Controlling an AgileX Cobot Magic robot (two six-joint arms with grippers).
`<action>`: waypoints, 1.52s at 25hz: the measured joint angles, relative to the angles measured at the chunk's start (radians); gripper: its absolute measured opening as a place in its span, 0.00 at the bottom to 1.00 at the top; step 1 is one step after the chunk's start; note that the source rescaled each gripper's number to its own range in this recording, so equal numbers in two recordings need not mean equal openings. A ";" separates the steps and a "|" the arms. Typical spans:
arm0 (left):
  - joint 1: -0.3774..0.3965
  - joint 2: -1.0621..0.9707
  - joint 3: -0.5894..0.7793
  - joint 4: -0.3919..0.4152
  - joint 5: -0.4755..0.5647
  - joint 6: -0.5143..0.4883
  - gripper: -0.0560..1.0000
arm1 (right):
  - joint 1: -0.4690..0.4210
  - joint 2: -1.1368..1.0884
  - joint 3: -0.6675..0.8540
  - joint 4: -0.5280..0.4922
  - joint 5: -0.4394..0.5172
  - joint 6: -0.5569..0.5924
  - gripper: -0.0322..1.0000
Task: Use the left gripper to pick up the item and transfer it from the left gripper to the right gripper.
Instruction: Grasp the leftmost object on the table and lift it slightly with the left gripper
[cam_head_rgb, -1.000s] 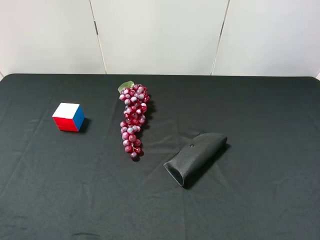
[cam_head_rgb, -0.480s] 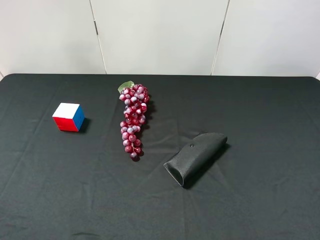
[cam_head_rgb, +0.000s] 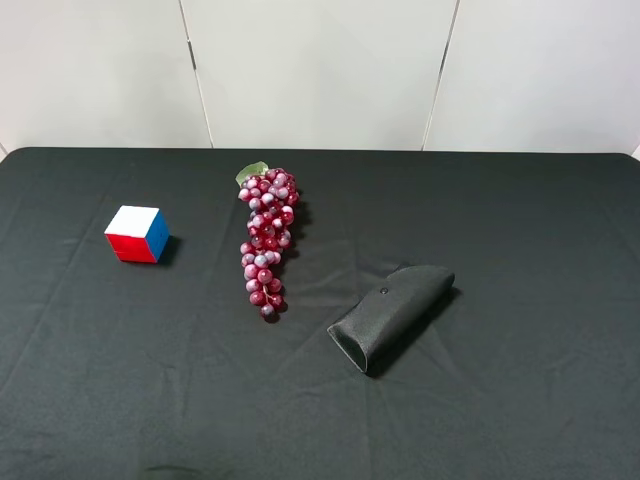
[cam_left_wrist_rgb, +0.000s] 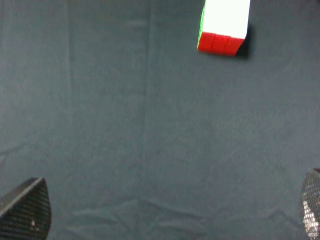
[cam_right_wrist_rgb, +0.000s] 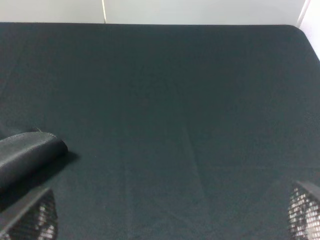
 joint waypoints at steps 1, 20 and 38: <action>-0.009 0.035 0.000 0.010 -0.001 -0.006 1.00 | 0.000 0.000 0.000 0.000 0.000 0.000 1.00; -0.081 0.734 -0.093 -0.011 -0.311 -0.019 1.00 | 0.000 0.000 0.000 0.000 0.001 0.000 1.00; -0.237 1.175 -0.288 -0.014 -0.473 -0.059 1.00 | 0.000 0.000 0.000 0.000 0.000 0.000 1.00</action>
